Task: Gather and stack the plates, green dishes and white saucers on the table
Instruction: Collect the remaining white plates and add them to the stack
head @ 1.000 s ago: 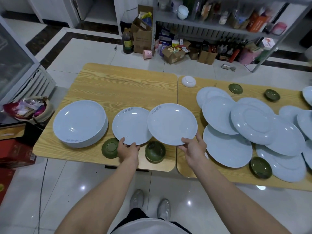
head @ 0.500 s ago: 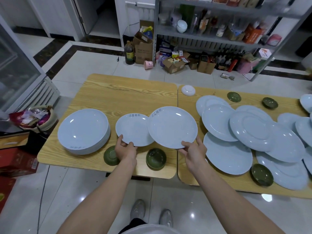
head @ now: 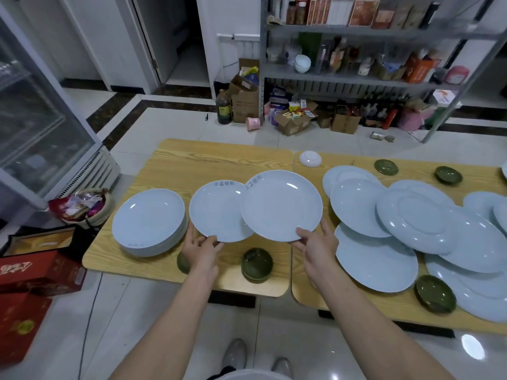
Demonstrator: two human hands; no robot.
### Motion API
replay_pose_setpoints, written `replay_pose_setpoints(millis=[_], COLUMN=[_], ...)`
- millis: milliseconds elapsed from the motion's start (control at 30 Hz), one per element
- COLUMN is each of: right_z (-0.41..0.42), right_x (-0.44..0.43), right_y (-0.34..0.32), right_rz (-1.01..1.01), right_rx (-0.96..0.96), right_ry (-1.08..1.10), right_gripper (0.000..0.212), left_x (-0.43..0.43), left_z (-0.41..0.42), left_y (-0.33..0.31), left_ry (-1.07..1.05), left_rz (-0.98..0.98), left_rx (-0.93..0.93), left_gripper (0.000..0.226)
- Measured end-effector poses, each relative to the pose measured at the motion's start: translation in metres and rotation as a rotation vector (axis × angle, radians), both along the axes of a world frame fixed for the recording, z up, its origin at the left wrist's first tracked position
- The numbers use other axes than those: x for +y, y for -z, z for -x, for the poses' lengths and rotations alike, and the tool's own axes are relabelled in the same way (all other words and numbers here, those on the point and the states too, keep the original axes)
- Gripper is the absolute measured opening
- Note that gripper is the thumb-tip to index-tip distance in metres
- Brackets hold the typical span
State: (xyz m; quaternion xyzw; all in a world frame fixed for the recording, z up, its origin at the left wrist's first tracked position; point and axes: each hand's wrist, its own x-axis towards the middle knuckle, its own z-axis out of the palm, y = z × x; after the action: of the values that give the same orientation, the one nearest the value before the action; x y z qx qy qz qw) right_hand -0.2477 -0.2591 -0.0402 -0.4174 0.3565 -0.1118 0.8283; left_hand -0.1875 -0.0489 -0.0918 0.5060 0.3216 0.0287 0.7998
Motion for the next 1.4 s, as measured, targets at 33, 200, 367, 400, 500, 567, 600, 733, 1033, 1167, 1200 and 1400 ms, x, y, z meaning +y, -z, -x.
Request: replay_pose_setpoints(millis=[33,200,367,400,500,567,600,733,1033,1167,1200,1400], right_z=[0.001,0.005,0.004,0.004,0.000,-0.003,-0.005,-0.013,-0.053,-0.074,-0.078,-0.101], right_x=[0.000,-0.001,0.002,0.003,0.009,0.013,0.017,0.035,0.097,0.126,0.132,0.161], right_y=[0.001,0.002,0.002,0.001,-0.002,-0.004,-0.005,-0.008,-0.017,-0.019,-0.019,-0.014], right_rz=[-0.002,0.020,0.026,0.028,0.035,0.043,0.047,0.067,0.111,0.086,0.076,0.067], right_rx=[-0.012,-0.087,-0.122,-0.130,-0.156,-0.156,-0.153,-0.160,-0.165,-0.145,-0.139,-0.077], right_ry=[-0.001,-0.041,-0.093,-0.100,-0.113,-0.118,-0.118,-0.126,-0.137,-0.099,-0.089,-0.040], right_gripper=[0.080,0.084,0.089,0.091,0.093,0.092,0.092,0.092,0.091,0.094,0.094,0.095], left_x=[0.000,0.003,0.008,0.009,0.016,0.022,0.026,0.048,0.122,0.162,0.170,0.210], left_z=[0.002,0.016,0.032,0.035,0.042,0.043,0.043,0.038,-0.003,-0.025,-0.030,-0.051], left_y=[-0.003,-0.020,-0.035,-0.037,-0.040,-0.042,-0.042,-0.043,-0.033,-0.026,-0.024,-0.008], left_ry=[-0.006,-0.020,-0.046,-0.055,-0.078,-0.095,-0.101,-0.114,-0.093,-0.125,-0.131,-0.121], left_rz=[0.001,-0.014,0.002,-0.004,-0.026,-0.035,-0.040,-0.021,0.002,0.038,0.045,0.065], left_rx=[-0.007,-0.060,-0.111,-0.114,-0.134,-0.153,-0.161,-0.191,-0.189,-0.142,-0.134,-0.078], left_gripper=[0.081,0.080,0.080,0.080,0.080,0.079,0.078,0.077,0.080,0.078,0.078,0.077])
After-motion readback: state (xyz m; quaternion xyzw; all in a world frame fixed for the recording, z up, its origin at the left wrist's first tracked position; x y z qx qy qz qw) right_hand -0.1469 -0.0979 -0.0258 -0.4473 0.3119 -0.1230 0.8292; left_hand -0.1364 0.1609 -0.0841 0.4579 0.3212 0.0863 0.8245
